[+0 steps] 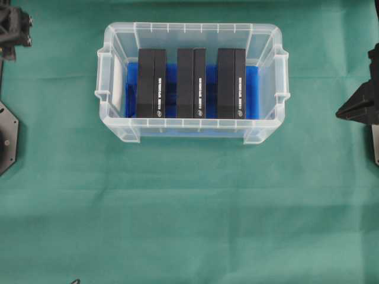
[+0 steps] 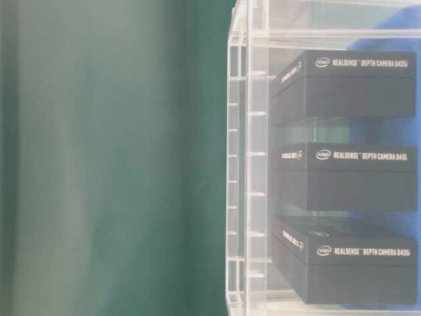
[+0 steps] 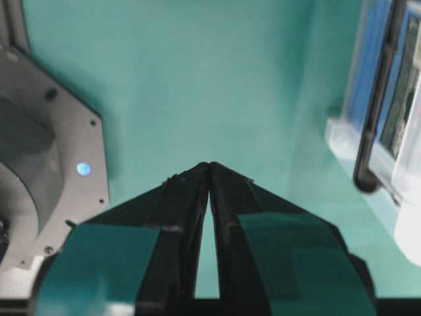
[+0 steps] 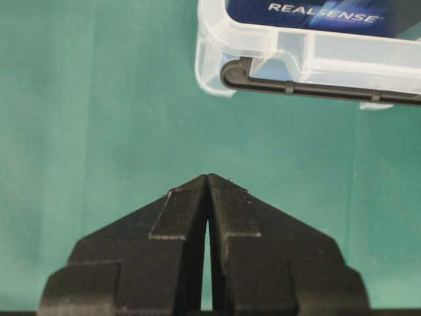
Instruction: Take the box out of the case with the left arm.
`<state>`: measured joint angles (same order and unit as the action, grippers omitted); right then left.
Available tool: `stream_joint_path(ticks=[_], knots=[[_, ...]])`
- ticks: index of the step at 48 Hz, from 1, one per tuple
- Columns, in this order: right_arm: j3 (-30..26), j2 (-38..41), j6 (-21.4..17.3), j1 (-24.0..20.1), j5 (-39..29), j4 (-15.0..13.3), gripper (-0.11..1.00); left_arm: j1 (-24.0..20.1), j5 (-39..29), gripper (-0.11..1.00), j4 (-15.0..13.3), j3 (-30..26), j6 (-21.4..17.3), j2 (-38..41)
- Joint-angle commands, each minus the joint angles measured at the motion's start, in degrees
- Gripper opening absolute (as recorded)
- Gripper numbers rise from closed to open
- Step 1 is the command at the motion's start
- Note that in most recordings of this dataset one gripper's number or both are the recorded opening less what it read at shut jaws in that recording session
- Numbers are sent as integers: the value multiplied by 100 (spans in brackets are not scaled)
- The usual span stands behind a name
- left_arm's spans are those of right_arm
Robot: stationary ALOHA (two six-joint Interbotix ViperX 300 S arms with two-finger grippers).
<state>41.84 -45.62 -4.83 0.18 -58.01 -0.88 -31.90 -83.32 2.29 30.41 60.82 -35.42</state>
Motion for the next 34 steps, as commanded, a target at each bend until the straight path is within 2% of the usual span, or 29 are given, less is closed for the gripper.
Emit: stream_joint_path(ticks=[1,8,17,22,25,34], knots=[[-132,18,-9,9,9,-9,3,-88,18,11,0,-185,-202,62],[-123,18,-9,9,-62,-9,3,-88,-9,11,-79,-220,-563,123],[-105,18,-9,9,-105,-9,3,-88,-26,13,-97,-123,-624,88],[-88,18,-9,0,-105,-9,3,-79,0,20,-176,-70,-633,114],[-79,18,-9,9,-105,-9,3,-79,35,29,-211,-53,-642,114],[-70,18,-9,9,-185,-44,3,-79,264,83,-211,-35,-694,79]])
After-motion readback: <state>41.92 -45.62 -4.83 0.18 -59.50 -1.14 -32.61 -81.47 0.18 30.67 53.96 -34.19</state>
